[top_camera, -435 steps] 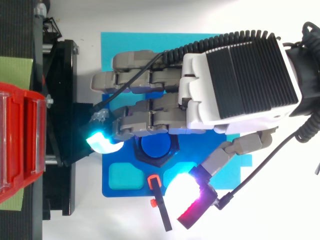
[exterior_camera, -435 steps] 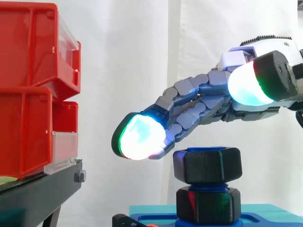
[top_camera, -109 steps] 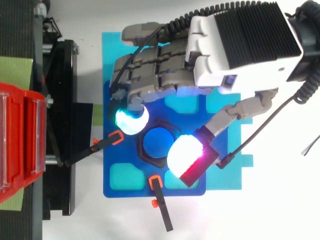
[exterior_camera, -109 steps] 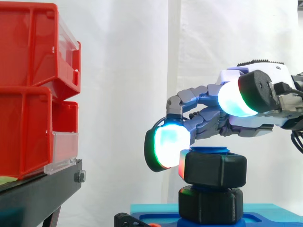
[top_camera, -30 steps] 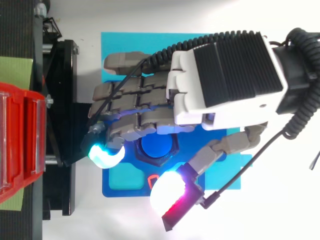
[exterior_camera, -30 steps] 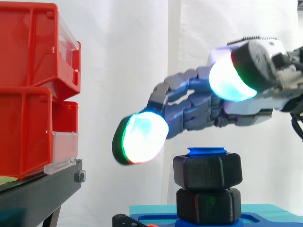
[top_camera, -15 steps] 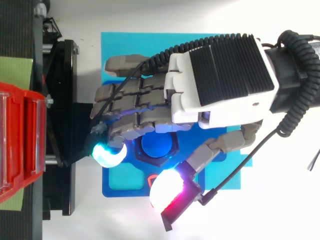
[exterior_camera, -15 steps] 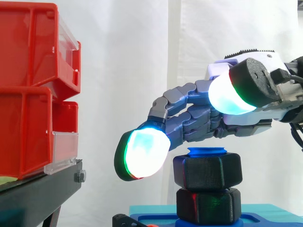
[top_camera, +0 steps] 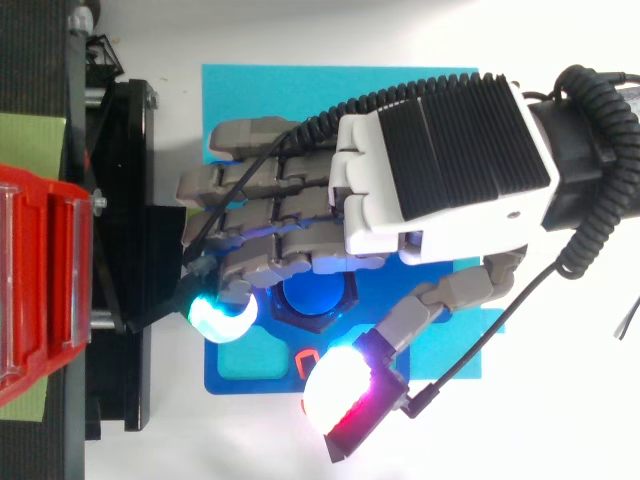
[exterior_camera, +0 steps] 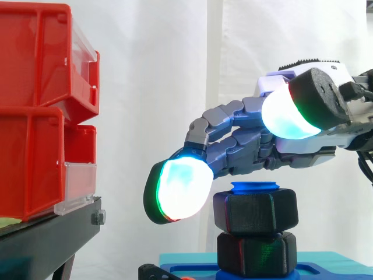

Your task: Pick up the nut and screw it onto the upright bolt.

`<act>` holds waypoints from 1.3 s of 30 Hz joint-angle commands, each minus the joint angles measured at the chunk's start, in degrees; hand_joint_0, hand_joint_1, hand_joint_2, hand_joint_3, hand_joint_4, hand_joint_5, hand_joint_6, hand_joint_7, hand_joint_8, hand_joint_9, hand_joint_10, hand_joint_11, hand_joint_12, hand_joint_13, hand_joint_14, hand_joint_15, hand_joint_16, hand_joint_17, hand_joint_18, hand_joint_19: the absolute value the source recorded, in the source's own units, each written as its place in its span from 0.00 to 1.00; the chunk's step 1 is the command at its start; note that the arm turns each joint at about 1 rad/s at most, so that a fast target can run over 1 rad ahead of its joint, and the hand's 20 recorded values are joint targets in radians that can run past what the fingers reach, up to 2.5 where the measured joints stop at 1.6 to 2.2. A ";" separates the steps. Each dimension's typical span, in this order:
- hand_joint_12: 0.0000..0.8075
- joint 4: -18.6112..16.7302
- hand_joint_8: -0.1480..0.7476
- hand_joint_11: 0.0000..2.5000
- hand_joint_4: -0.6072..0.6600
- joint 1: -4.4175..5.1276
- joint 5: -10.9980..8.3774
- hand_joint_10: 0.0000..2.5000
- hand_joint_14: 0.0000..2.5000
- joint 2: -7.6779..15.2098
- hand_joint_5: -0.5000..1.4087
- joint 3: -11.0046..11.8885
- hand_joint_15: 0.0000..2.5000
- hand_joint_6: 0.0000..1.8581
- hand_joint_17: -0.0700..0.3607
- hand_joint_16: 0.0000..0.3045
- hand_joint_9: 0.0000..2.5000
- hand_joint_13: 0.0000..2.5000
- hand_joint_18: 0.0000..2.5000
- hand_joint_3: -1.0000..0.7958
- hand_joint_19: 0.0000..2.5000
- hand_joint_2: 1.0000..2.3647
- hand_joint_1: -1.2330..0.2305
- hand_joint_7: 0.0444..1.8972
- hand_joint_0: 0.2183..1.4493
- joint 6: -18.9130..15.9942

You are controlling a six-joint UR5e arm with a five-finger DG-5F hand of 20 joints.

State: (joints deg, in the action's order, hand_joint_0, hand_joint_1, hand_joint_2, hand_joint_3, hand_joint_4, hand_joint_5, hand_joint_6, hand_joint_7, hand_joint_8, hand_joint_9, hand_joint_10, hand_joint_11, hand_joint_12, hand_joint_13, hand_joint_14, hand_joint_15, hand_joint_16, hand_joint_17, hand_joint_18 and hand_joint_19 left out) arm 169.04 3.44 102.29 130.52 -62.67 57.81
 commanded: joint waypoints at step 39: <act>0.28 -0.47 0.41 0.00 0.70 -2.47 1.77 0.00 0.00 0.00 0.26 -0.08 0.00 0.27 0.28 0.08 0.21 0.06 0.00 0.28 0.00 0.00 0.61 0.58 0.21 -0.06</act>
State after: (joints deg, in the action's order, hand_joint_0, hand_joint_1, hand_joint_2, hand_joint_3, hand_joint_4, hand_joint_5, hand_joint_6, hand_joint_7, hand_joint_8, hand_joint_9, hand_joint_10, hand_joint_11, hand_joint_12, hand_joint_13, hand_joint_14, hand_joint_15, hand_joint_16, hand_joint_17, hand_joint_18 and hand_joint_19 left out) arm 168.59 1.17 103.67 130.53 -62.74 57.79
